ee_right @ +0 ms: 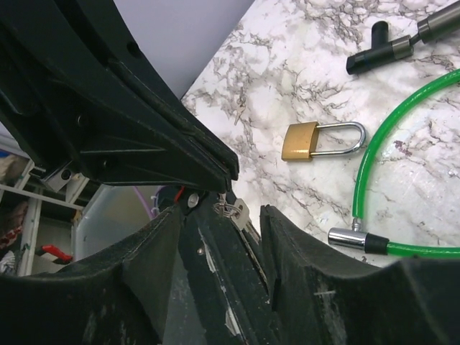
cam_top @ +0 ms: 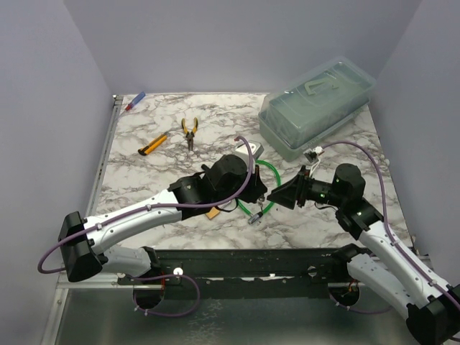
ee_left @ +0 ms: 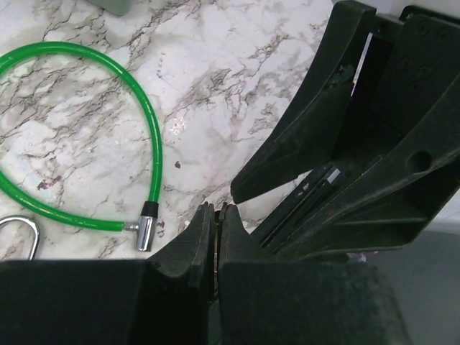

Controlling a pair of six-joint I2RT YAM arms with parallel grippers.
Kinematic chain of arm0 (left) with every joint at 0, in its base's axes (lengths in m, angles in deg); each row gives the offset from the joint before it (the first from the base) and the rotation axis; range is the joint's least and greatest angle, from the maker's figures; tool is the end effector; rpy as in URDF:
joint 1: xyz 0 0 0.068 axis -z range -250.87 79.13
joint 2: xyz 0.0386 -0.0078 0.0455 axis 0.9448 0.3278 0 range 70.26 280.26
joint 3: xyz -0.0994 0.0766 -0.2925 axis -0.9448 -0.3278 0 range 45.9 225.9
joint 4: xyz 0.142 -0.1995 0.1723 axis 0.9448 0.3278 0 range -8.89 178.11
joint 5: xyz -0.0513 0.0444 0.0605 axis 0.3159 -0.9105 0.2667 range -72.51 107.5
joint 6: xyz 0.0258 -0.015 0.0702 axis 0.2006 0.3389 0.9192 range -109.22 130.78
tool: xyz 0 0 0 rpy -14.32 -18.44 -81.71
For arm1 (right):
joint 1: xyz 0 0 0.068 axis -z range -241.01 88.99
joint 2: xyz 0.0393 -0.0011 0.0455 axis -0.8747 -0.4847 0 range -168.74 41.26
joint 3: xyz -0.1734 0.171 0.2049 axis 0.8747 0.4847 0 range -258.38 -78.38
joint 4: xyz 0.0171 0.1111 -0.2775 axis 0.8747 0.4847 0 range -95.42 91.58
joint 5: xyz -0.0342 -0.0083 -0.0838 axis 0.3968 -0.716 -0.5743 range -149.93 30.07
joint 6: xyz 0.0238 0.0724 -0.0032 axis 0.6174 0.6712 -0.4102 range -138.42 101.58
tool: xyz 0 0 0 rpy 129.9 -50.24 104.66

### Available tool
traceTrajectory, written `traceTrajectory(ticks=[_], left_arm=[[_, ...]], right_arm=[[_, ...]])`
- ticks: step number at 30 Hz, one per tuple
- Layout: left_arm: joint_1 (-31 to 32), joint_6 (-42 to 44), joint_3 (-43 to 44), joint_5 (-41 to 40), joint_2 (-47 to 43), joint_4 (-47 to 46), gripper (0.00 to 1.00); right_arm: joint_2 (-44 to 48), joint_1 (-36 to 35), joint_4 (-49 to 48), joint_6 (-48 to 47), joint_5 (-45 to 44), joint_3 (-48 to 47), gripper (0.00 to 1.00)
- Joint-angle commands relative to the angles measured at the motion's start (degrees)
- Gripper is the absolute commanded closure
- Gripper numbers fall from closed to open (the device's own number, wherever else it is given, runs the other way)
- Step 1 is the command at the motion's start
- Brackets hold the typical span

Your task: Unlock with the key

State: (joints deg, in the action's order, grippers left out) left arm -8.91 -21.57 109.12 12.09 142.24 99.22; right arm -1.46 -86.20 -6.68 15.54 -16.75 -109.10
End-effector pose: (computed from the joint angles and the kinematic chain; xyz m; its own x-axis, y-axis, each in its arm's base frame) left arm 0.1644 -0.2957 0.3624 -0.6286 0.0467 -0.7763 0.5952 0.6715 -0.4415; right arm 0.1640 0.1259 0.3011 -0.6530 0.1430 -0.7438 -0.6679 0.3543 0.6545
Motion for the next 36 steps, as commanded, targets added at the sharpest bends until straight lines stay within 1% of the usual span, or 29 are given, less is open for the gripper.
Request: traceTrajectory(ticks=[1,9,14,17,19,20,24,29,30,32,35,36], left_arm=[[0.1,-2.0,2.1,-1.1,1.3,-3.5,1.0],[0.1,-2.5,2.3,-1.4,2.4,-4.8,1.0],[0.1,-2.1,2.0,-1.4,2.4,-5.0,1.0],[0.1,-2.0,1.8,-1.6,2.5,-4.9,1.0],[0.0,-1.9,1.7,-1.8,2.4,-4.9,1.0],[0.0,-1.8,1.5,-1.9,2.4,-4.9,1.0],[-0.1,-1.8,1.2,-2.1,2.0,-4.9,1.0],[-0.3,-1.6,1.0,-2.4,1.7,-4.9,1.0],[-0.3,-1.6,0.9,-2.5,1.7,-4.9,1.0],[-0.3,-1.6,0.8,-2.6,1.7,-4.9,1.0],[-0.4,-1.5,0.8,-2.8,1.7,-4.9,1.0],[-0.4,-1.6,0.8,-2.9,1.8,-4.9,1.0]], right_arm=[[-0.8,-1.1,-1.9,-0.6,-2.0,-0.2,0.49],[-2.9,-4.1,-2.8,-0.6,-5.7,0.2,0.62],[-3.2,-4.7,-2.9,-0.5,-7.6,0.2,0.76],[-3.2,-4.8,-2.3,-0.6,-7.9,-0.2,0.76],[-3.0,-4.8,-1.7,-0.9,-8.1,-0.6,0.69],[-2.9,-4.8,-1.2,-1.0,-8.4,-0.8,0.68],[-2.6,-4.8,-0.4,-1.4,-9.3,-1.1,0.7],[-2.5,-4.8,-0.2,-1.3,-9.3,-1.2,0.76],[-2.5,-4.8,-0.2,-1.3,-9.4,-1.2,0.77],[-2.5,-4.7,-0.1,-1.3,-9.3,-1.3,0.84],[-2.8,-4.8,-0.1,-1.0,-9.1,-1.3,0.87],[-2.7,-4.8,-0.1,-0.9,-9.0,-1.3,0.9]])
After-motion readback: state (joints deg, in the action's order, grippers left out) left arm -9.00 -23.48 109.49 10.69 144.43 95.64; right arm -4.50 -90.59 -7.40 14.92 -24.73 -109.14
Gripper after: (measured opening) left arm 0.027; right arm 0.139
